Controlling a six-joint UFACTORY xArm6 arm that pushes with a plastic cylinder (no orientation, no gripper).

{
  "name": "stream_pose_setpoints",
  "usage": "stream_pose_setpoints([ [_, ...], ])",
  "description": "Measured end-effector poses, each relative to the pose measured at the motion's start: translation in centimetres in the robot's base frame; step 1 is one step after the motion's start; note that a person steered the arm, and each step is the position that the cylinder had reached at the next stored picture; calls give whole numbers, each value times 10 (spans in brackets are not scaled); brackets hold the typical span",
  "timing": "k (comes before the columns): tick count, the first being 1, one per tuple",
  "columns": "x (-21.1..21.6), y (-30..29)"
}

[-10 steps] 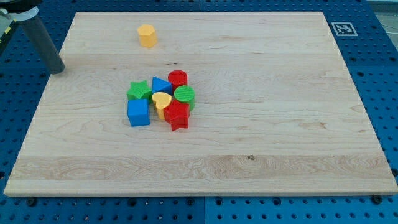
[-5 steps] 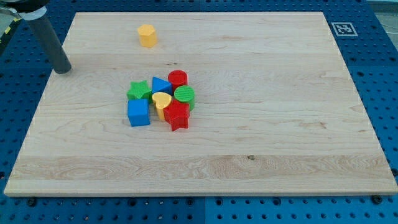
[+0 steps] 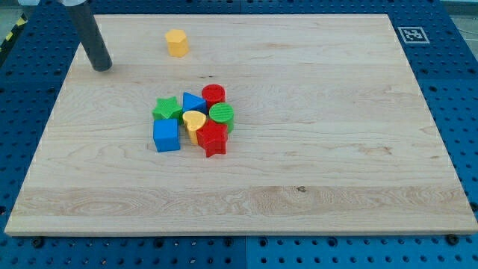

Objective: Push yellow hexagon diagonally below green star

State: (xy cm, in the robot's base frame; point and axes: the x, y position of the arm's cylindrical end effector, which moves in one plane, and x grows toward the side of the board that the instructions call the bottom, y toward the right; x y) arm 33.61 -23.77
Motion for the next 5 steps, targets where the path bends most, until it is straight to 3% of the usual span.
stream_pose_setpoints([
  [5, -14, -1],
])
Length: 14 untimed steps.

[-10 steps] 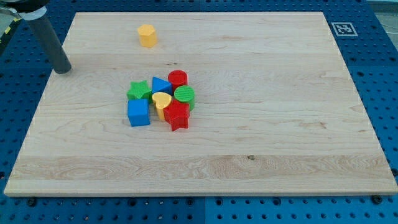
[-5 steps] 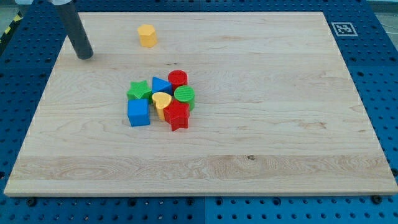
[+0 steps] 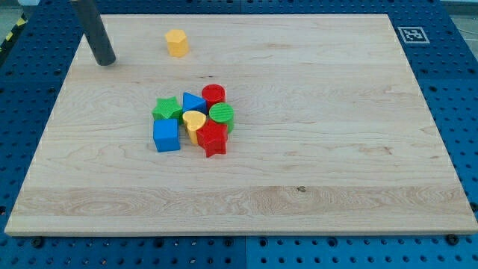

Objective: Push yellow hexagon diagonally below green star

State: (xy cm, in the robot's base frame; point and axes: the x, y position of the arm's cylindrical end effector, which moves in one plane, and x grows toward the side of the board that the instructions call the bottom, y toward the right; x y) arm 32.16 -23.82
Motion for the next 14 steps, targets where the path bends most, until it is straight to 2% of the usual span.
stream_pose_setpoints([
  [5, -9, 0],
  [7, -23, -7],
  [8, -51, -13],
  [10, -79, 29],
  [12, -79, 59],
  [13, -77, 102],
  [14, -56, 125],
])
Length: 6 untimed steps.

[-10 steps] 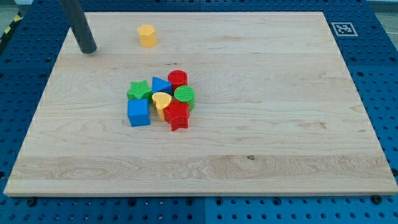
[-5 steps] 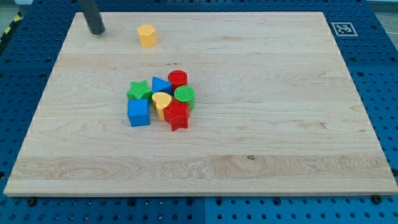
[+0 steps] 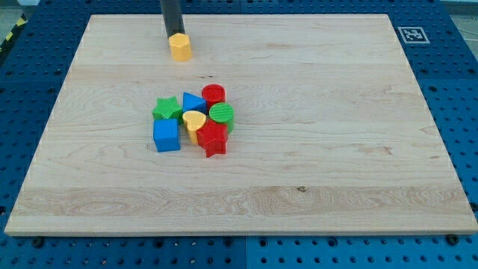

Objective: Push yellow hexagon diagonally below green star

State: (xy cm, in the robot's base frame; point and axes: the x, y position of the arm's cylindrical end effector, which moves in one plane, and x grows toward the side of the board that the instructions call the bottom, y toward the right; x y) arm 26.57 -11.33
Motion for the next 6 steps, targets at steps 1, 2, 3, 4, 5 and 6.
stream_pose_setpoints([
  [1, 5, 4],
  [2, 14, 13],
  [3, 21, 20],
  [4, 21, 20],
  [5, 23, 25],
  [6, 38, 32],
])
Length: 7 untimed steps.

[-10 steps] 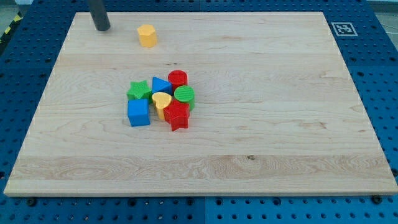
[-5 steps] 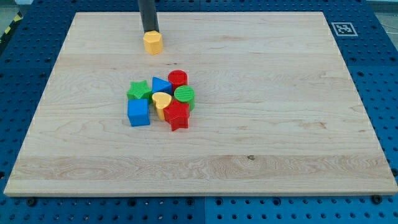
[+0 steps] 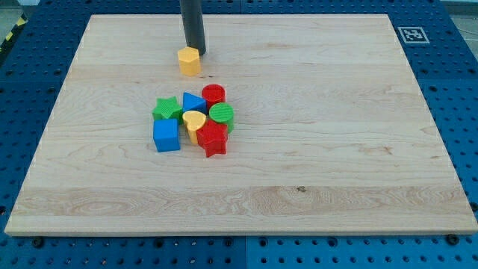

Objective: Push yellow hexagon diagonally below green star

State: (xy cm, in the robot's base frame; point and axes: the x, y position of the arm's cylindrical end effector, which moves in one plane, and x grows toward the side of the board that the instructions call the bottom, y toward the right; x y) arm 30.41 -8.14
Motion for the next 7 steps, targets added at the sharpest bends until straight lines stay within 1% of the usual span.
stream_pose_setpoints([
  [1, 5, -25],
  [2, 5, -36],
  [3, 5, 11],
  [4, 17, 25],
  [5, 45, -9],
  [6, 45, -34],
  [7, 45, -34],
])
